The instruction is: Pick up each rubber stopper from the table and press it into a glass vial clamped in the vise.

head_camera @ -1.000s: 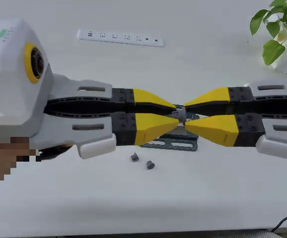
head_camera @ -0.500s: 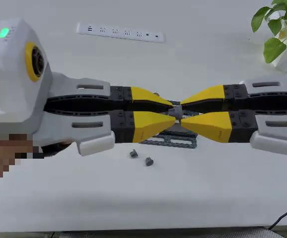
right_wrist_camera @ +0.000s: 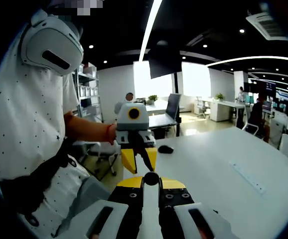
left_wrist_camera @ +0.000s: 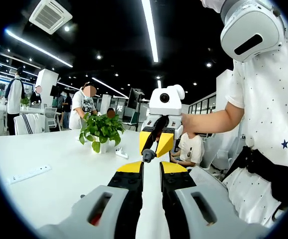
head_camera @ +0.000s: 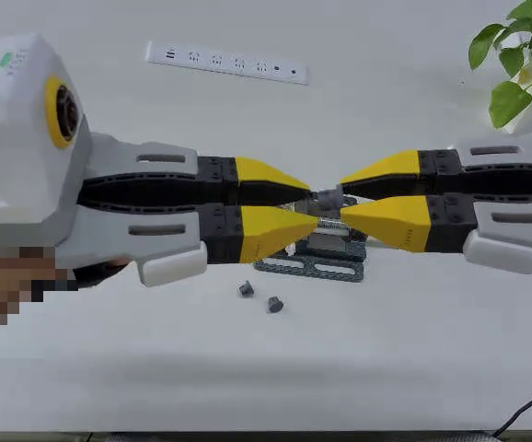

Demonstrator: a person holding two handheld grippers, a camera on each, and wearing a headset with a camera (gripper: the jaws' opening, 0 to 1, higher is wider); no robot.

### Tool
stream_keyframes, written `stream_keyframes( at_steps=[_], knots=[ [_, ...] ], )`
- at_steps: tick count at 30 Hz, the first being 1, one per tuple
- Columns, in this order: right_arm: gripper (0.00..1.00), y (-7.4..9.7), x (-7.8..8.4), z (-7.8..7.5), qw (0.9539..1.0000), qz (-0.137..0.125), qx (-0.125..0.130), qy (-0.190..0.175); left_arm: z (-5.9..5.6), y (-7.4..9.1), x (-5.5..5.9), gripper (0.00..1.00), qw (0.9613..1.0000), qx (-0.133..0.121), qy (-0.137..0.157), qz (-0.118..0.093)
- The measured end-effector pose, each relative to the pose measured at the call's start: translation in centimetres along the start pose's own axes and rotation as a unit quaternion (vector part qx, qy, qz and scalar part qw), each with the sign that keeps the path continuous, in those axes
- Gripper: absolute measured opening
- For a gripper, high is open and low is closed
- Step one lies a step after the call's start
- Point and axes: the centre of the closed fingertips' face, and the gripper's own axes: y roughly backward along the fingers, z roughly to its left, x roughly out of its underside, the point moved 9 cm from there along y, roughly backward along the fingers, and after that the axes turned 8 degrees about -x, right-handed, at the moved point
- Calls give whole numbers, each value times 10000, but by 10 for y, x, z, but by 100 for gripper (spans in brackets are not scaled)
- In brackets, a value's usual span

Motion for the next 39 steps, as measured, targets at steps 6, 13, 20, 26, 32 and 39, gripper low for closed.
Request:
stream_keyframes(
  at_steps=[6, 13, 20, 26, 32, 39],
  knots=[
    [6, 5, 1, -13, 9996, 177, 219, -78, 6, 9, 12, 21, 9994, -246, -80, 222],
    [6, 8, 0, -30, 9979, 521, 379, -113, 12, 18, 26, 43, 9974, -527, -290, 389],
    [6, 2, 6, -50, 9929, 1073, 478, -174, 19, 29, 47, 68, 9938, -789, -406, 667],
    [6, -8, 12, -71, 9850, 1633, 501, -246, 24, 35, 65, 78, 9895, -881, -515, 1019],
    [6, -19, 22, -97, 9728, 2227, 510, -371, 26, 34, 83, 90, 9858, -899, -663, 1255],
    [6, -36, 40, -124, 9501, 3069, 461, -312, 32, 33, 101, 96, 9826, -903, -653, 1489]
  ],
)
